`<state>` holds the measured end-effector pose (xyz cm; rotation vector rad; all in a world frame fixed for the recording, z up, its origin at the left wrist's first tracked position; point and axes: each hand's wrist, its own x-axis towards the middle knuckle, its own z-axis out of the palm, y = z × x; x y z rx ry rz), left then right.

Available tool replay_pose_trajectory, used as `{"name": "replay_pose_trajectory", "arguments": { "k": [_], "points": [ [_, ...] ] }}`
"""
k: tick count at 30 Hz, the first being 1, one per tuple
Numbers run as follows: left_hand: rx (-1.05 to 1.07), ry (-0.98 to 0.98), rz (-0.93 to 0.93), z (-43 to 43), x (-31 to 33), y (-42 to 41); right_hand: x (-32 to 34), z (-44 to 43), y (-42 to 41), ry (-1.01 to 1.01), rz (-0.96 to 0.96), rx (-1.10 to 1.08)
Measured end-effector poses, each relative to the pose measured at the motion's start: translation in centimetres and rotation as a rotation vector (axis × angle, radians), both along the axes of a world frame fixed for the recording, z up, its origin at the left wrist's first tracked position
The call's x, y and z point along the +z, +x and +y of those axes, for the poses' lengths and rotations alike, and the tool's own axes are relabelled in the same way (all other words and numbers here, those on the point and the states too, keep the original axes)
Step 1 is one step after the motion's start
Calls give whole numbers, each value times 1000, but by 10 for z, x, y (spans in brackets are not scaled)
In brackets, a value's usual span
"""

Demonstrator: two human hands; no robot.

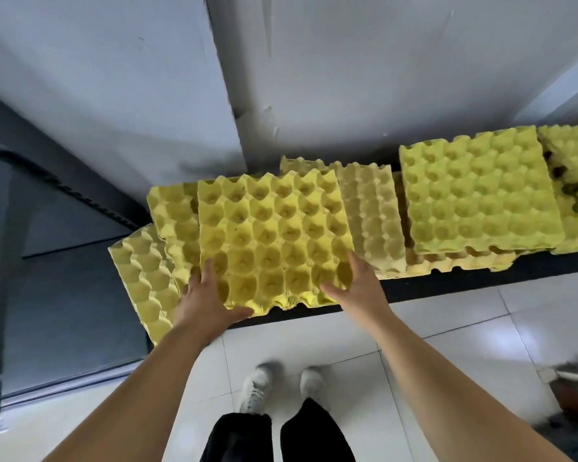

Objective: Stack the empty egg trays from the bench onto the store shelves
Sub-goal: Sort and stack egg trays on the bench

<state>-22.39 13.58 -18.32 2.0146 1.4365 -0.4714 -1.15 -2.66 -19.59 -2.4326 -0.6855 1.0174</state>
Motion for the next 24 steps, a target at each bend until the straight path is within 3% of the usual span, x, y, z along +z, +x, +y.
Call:
{"name": "replay_pose_trajectory", "arguments": {
  "k": [4,11,24],
  "points": [
    [145,16,-114,-9,-4,6,-9,0,2,86,-37,-2],
    [224,61,-280,-24,25,13,14,-8,10,168,-78,-27],
    [248,308,-531,-56,184,8,174,-26,18,425,-305,16]
  ]
}}
